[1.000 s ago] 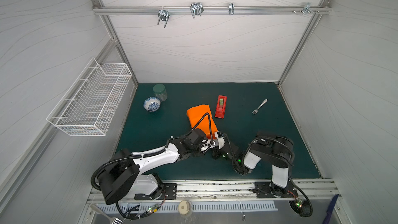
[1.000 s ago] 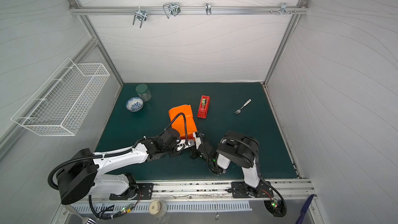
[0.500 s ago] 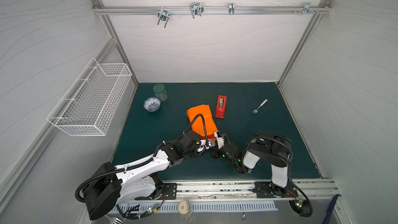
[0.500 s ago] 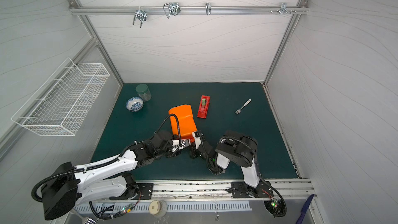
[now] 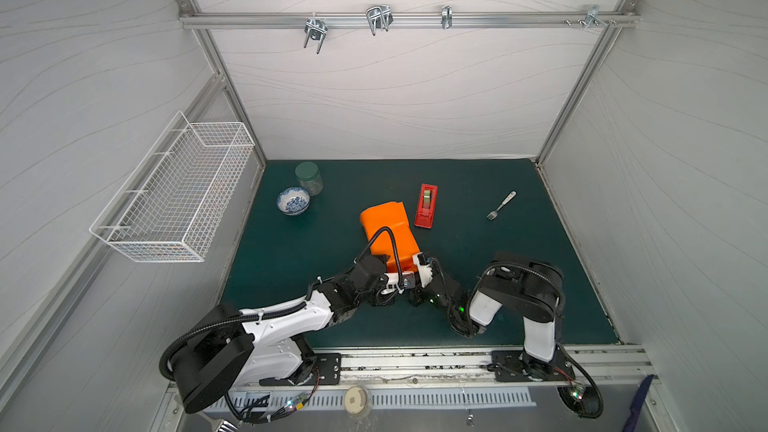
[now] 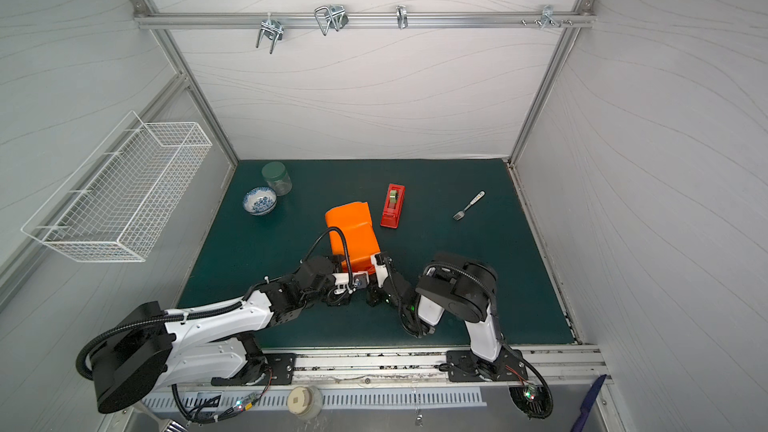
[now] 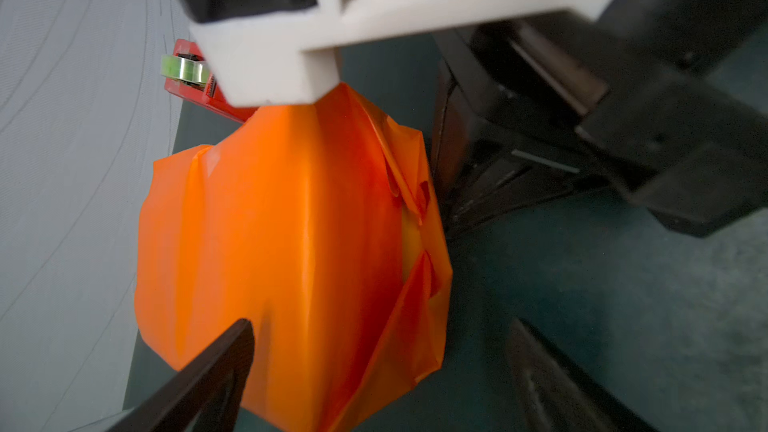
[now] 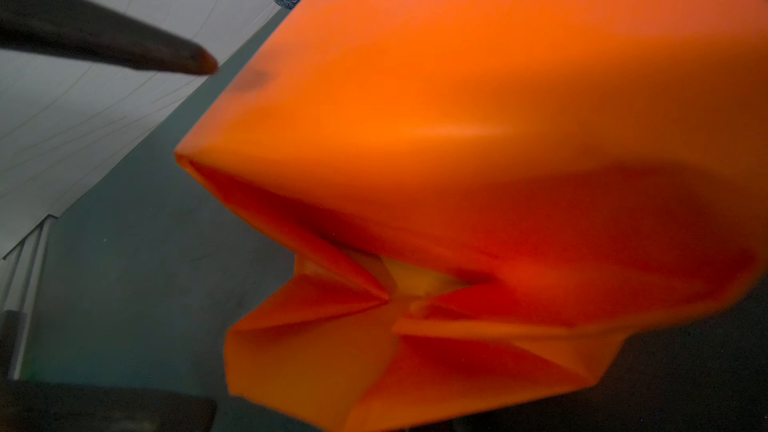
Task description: Wrap the gift box in paper
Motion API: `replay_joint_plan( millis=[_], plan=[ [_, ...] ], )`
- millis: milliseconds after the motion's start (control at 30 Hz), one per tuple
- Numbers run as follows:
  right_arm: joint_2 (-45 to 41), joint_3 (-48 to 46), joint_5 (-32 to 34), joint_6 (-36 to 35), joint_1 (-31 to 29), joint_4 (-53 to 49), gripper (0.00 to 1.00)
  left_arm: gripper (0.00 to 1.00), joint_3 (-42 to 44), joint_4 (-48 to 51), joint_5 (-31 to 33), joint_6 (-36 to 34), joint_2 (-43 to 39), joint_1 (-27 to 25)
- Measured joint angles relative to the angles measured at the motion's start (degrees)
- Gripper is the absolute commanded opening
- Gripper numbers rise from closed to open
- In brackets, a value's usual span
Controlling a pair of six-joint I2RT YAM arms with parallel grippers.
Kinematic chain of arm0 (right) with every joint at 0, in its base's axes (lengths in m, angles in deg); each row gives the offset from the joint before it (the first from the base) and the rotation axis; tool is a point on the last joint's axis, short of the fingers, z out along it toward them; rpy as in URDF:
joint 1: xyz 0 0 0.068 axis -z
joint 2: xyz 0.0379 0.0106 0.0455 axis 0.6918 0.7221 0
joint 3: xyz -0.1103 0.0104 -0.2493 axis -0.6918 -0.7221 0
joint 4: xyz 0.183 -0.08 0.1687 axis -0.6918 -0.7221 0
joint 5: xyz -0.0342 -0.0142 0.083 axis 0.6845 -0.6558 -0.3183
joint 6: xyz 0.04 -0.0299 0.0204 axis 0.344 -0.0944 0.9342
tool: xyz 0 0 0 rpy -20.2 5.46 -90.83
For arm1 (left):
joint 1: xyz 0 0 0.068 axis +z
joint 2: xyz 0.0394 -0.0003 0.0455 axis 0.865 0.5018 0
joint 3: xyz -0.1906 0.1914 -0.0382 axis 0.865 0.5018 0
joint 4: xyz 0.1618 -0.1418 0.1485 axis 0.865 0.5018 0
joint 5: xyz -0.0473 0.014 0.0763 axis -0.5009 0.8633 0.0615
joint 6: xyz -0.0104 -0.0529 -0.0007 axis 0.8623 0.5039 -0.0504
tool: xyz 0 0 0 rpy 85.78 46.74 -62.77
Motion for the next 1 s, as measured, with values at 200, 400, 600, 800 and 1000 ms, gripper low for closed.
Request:
replay_joint_plan(
  millis=[200,400,600,800,1000],
  plan=[
    [0.00,0.00,-0.02,0.00,0.00,0.02,0.00,0.97,0.72,-4.76,0.98,-3.02,3.87,0.07],
    [0.00,0.00,-0.02,0.00,0.00,0.02,0.00,0.96,1.16,-11.96,2.40,-4.92,8.46,0.55],
    [0.00,-0.02,0.00,0.00,0.00,0.02,0.00,0.96,1.20,-16.17,2.56,-5.40,11.04,1.97],
    [-0.02,-0.17,0.33,-0.02,0.17,0.04,0.00,0.92,1.18,-19.02,2.54,-5.57,12.87,2.75],
    [-0.17,-0.57,0.90,-0.02,0.37,0.11,0.00,0.87,1.16,-20.09,1.99,-5.20,13.29,3.58]
  ],
)
